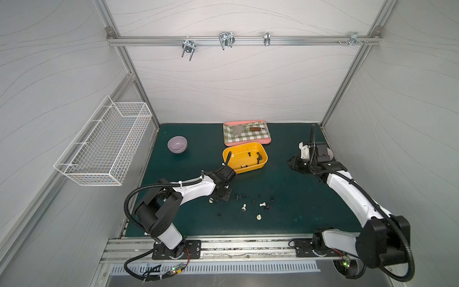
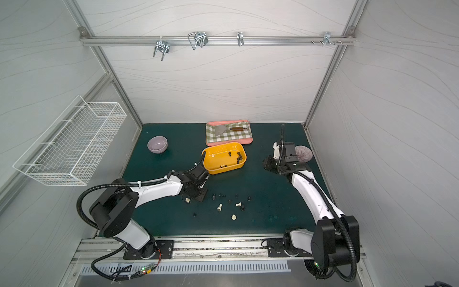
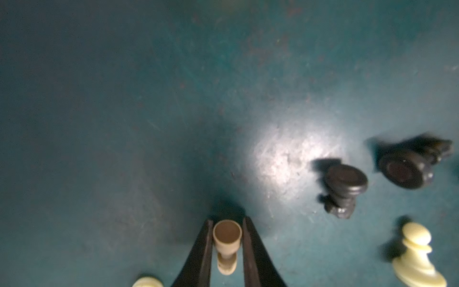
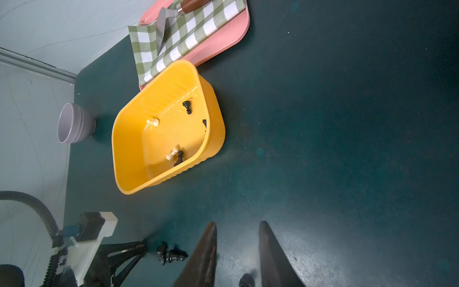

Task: Put the chess pieces into the storage box
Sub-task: Pick up the chess piece at the center of the board, then place the chess piece in the storage box.

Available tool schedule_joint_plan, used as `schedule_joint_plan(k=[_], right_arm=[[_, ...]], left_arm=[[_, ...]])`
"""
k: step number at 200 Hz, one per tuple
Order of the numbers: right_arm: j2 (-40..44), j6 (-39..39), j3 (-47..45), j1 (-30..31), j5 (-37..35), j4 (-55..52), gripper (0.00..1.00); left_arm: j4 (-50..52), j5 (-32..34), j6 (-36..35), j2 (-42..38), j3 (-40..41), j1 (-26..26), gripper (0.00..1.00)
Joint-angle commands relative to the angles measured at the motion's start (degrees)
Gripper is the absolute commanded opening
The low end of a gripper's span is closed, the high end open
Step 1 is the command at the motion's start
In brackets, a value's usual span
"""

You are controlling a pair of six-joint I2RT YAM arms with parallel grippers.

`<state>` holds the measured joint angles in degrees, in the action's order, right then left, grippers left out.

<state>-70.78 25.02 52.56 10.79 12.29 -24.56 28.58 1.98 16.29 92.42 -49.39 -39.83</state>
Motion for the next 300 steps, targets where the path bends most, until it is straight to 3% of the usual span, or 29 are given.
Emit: schedule_joint_plan(k=[1,70,139,239,300], right_arm=[[-0.52,-0.87,0.98,-0.43,0.83,-0.78,0.31],[-0.15,-0.93,0.49,-0.77,0.96,-0.84,0.31],[0.38,-0.86,-0.42,-1.35,1.25,-0.99,0.31],[4.13,-2.22,-3.55,-2.14,1.95,-4.19,0.31],[7.40,-3.92,-4.89,-2.54,1.51,-8.02,0.31]], left_arm=[[-0.63,0.13,0.03,1.11,-1.50,-0.33,0.19],[2.14,0.07,-0.43,-2.03,-2.83,-0.34,0.14],[6.32,0.15,-4.60,-5.78,-14.31,-0.23,0.14],[8.87,-1.95,-10.75,8.86,-37.13,4.08,0.15],[10.31,-3.46,-12.33,15.76,-46.43,6.35,0.15]])
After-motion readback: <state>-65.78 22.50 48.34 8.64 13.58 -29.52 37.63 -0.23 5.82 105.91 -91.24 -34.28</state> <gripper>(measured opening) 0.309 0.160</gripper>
